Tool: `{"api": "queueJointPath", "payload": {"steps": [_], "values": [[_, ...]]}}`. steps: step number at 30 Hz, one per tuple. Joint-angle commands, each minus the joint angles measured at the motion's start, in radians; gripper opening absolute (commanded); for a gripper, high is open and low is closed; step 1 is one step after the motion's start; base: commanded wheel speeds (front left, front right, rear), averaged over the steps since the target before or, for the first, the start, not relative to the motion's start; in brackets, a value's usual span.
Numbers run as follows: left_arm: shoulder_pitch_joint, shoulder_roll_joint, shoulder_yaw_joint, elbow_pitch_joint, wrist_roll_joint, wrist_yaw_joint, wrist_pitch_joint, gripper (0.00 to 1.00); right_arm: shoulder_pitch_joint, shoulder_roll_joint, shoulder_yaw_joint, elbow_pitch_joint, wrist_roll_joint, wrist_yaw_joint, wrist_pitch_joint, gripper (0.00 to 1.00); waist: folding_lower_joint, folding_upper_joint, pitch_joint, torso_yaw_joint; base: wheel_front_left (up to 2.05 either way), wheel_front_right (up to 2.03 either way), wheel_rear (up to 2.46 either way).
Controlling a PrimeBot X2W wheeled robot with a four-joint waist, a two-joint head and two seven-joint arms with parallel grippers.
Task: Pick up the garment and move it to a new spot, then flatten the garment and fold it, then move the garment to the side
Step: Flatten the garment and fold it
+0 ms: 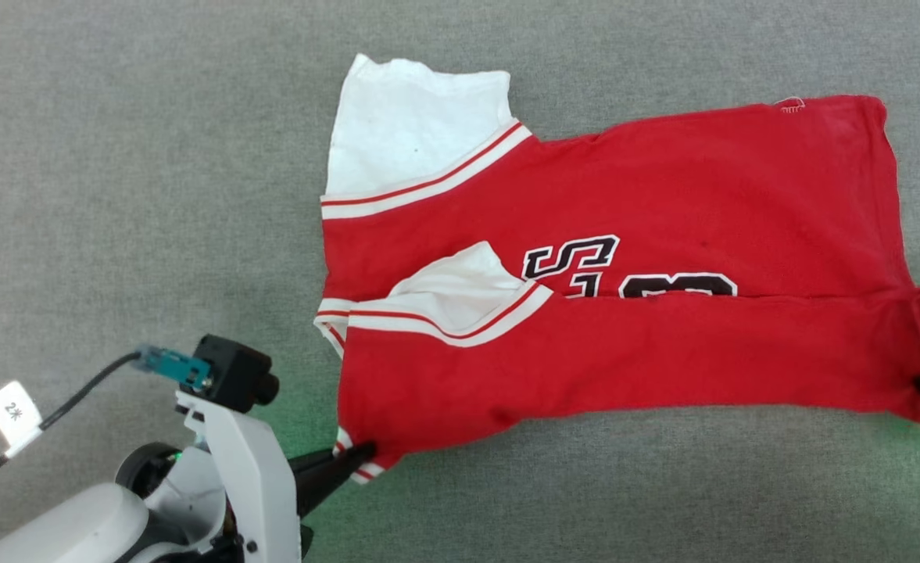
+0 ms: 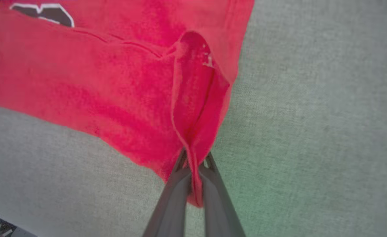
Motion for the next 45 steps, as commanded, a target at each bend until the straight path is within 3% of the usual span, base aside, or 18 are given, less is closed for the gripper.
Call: {"api": "queueJointPath", "payload": {"steps": [1,2,3,4,7,9,12,14,18,26,31,34,38,42,45], "values": [[0.012,-0.008,0.012,0.003,0.0,0.007,-0.026,0.42,0.012,0.022,-0.031,0.005,-0.014,-0.002,-0.024,1.0,0.0,-0.0001,-0.004,0.003,0.0,0.0,0.0],[0.015,-0.008,0.012,0.004,0.0,0.006,-0.03,0.46,0.013,0.032,-0.047,0.002,-0.016,-0.002,-0.038,1.0,0.0,-0.0001,-0.004,0.004,0.0,0.0,0.0],[0.018,-0.003,0.012,0.001,0.006,0.001,-0.034,0.65,0.016,0.038,-0.066,-0.002,-0.021,-0.002,-0.05,1.0,0.0,-0.0001,-0.004,0.006,0.0,0.0,0.0],[0.02,0.0,0.021,-0.001,0.009,0.0,-0.05,1.0,0.02,0.041,-0.086,-0.007,-0.029,-0.002,-0.065,1.0,0.0,-0.0001,-0.005,0.007,0.0,0.0,0.0],[0.031,0.003,0.038,-0.007,0.003,0.0,-0.079,1.0,0.015,0.06,-0.13,-0.017,-0.041,-0.002,-0.105,1.0,0.0,-0.0001,-0.005,0.008,0.0,0.0,0.0],[0.039,0.016,0.075,-0.012,0.004,0.001,-0.138,1.0,-0.012,0.101,-0.188,-0.036,-0.077,-0.002,-0.189,1.0,0.0,-0.0001,-0.004,0.008,0.0,0.0,0.0],[0.042,0.003,0.121,0.01,0.0,0.003,-0.21,1.0,-0.047,0.164,-0.189,-0.042,-0.134,-0.002,-0.294,1.0,0.0,-0.0001,0.001,0.0,0.0,0.0,0.0],[0.038,-0.002,0.137,0.021,0.0,0.0,-0.234,1.0,-0.067,0.187,-0.185,-0.036,-0.159,-0.002,-0.329,1.0,0.0,-0.0001,0.005,-0.007,0.0,0.0,0.0],[-0.021,-0.034,0.199,0.128,0.06,-0.024,-0.357,1.0,-0.172,0.301,-0.105,0.006,-0.277,-0.002,-0.516,1.0,0.0,-0.0001,0.028,-0.042,0.0,0.0,0.0],[-0.222,-0.103,0.223,0.355,0.19,-0.063,-0.431,1.0,-0.279,0.425,-0.058,0.084,-0.368,-0.002,-0.732,1.0,0.0,-0.0001,0.064,-0.115,0.0,0.0,0.0],[-0.403,-0.138,0.205,0.57,0.238,-0.111,-0.362,1.0,-0.319,0.503,-0.069,0.112,-0.383,-0.002,-0.792,1.0,0.0,-0.0001,0.088,-0.198,0.0,0.0,0.0],[-0.502,-0.155,0.174,0.694,0.247,-0.137,-0.265,1.0,-0.328,0.545,-0.068,0.122,-0.379,-0.002,-0.808,1.0,0.0,-0.0001,0.103,-0.246,0.0,0.0,0.0],[-0.612,-0.166,0.123,0.835,0.216,-0.151,-0.024,1.0,-0.327,0.573,-0.046,0.141,-0.385,-0.002,-0.818,1.0,0.0,-0.0001,0.109,-0.298,0.0,0.0,0.0],[-0.677,-0.17,0.085,0.9,0.131,-0.124,0.291,1.0,-0.304,0.587,-0.041,0.162,-0.374,-0.002,-0.821,1.0,0.0,-0.0001,0.101,-0.323,0.0,0.0,0.0],[-0.722,-0.158,0.072,0.889,0.11,-0.117,0.41,1.0,-0.297,0.593,-0.036,0.171,-0.368,-0.002,-0.823,1.0,0.0,-0.0001,0.1,-0.332,0.0,0.0,0.0]]}}
